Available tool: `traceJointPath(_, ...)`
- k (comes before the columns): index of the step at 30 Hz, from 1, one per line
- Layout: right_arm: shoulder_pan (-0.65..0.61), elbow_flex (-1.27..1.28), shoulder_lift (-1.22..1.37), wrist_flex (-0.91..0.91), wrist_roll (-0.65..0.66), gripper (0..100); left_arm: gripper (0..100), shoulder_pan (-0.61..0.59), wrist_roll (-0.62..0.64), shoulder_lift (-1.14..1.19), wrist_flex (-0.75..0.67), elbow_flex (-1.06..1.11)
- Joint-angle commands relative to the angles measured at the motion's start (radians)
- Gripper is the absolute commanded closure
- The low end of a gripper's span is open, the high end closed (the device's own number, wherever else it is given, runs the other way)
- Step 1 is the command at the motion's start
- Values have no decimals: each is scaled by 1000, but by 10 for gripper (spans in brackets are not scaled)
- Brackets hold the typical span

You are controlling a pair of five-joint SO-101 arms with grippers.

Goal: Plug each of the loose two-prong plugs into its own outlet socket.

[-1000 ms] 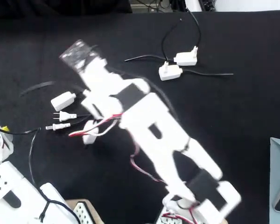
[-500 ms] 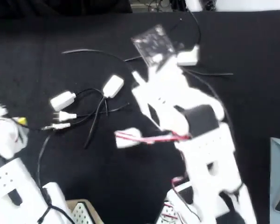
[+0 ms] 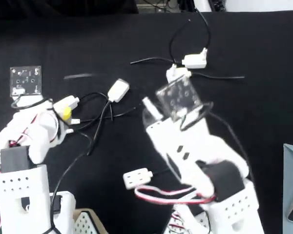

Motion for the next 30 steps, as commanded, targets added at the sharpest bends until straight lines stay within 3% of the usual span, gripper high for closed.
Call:
traceJointPath(1, -101, 94, -102, -95, -17, 987, 769, 53, 66, -6, -124, 31)
traceJointPath(9, -199, 229, -131, -272, -61, 987, 769, 65, 262, -6, -374, 176)
traceJointPath(13, -239, 283, -130, -345, -78, 987, 769, 71, 345, -6, -413, 186)
traceJointPath(24, -265, 355, -19, -454, -78, 987, 769, 237, 347, -11, -408, 182)
traceJointPath(30, -264, 294, 124, -454, -78, 987, 769, 321, 282, -192, -362, 222)
